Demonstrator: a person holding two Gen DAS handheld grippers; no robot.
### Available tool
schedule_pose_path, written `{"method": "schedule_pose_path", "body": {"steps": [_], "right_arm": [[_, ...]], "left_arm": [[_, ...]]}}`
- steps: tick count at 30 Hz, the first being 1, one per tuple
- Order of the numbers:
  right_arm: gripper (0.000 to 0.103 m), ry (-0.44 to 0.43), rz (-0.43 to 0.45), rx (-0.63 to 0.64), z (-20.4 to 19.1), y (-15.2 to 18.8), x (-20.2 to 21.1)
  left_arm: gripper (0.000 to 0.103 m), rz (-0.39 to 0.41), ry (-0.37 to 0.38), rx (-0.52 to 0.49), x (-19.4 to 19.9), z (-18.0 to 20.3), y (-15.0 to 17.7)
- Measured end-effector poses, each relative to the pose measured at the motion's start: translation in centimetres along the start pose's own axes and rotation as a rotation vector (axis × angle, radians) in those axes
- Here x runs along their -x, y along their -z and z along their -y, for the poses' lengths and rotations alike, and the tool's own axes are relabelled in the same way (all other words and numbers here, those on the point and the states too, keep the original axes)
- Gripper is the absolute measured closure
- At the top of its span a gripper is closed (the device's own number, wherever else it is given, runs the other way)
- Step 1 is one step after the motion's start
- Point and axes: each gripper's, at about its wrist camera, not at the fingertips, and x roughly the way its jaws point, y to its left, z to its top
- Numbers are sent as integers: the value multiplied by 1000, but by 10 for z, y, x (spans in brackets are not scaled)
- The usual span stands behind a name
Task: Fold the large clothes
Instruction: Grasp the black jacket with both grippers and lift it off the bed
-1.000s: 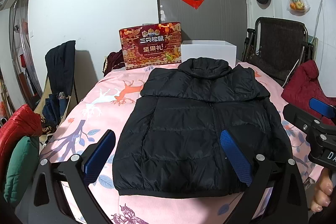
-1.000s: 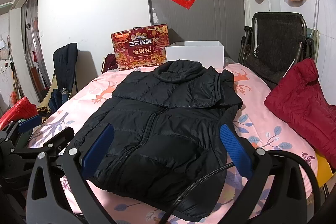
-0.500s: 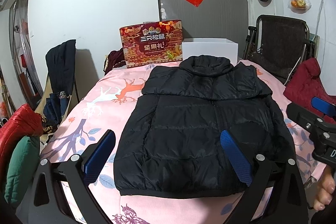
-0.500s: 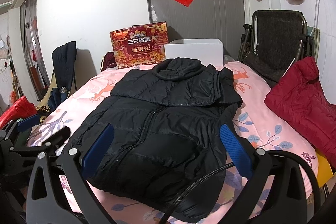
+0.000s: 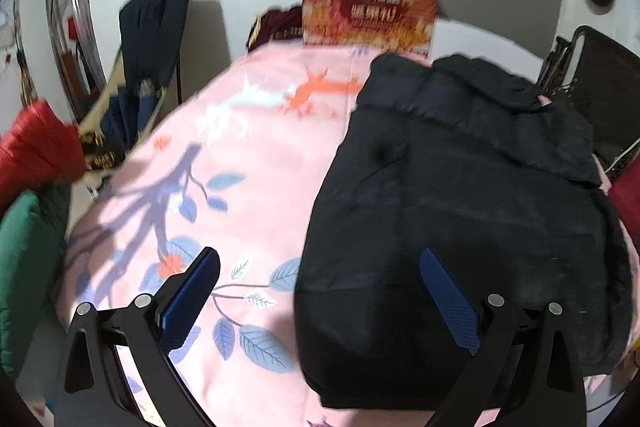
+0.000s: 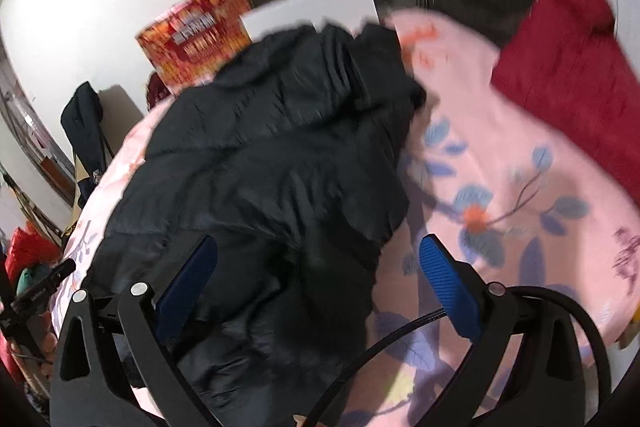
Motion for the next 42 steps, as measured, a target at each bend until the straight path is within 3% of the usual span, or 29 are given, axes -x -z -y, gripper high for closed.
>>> {"method": "schedule_pose_path", "body": {"steps": [6, 10, 12, 15, 18, 21, 25, 27, 31, 34, 36, 39, 42], "right_arm": [[4, 16, -85, -36, 23, -18, -46], [6, -7, -95, 29, 25, -30, -74], [27, -30, -93, 65, 19, -36, -82], [45, -68, -110, 100, 2, -47, -99], [52, -73, -115, 159, -21, -63, -123], [54, -100, -121, 180, -37, -77, -142], [53, -131, -139, 205, -39, -82, -148], [47, -155, -166, 180, -24, -81, -138], [32, -142, -144, 131, 18, -75, -88], [23, -121, -79, 119, 41, -76, -46], [20, -102, -4, 97, 50, -94, -18], [14, -128, 100, 61, 51, -132, 1], [9, -141, 159, 28, 48, -164, -7]], "left_arm": [[3, -123, 59, -108, -53, 10, 7], [3, -171, 126, -75, -67, 4, 6], [3, -199, 167, -41, -74, 0, 8], [5, -187, 188, -51, -72, -1, 15], [14, -175, 205, -87, -59, 11, 27], [15, -176, 230, -124, -45, 34, 41], [17, -183, 335, -256, -28, 84, 60], [18, -166, 317, -329, -22, 101, 66], [18, -181, 365, -264, -17, 78, 44], [17, -139, 365, -181, -3, 38, 18], [15, -96, 327, -137, 5, 14, -6], [12, 2, 219, -85, 5, -6, -60], [11, 68, 208, -79, -19, 0, -130]]}}
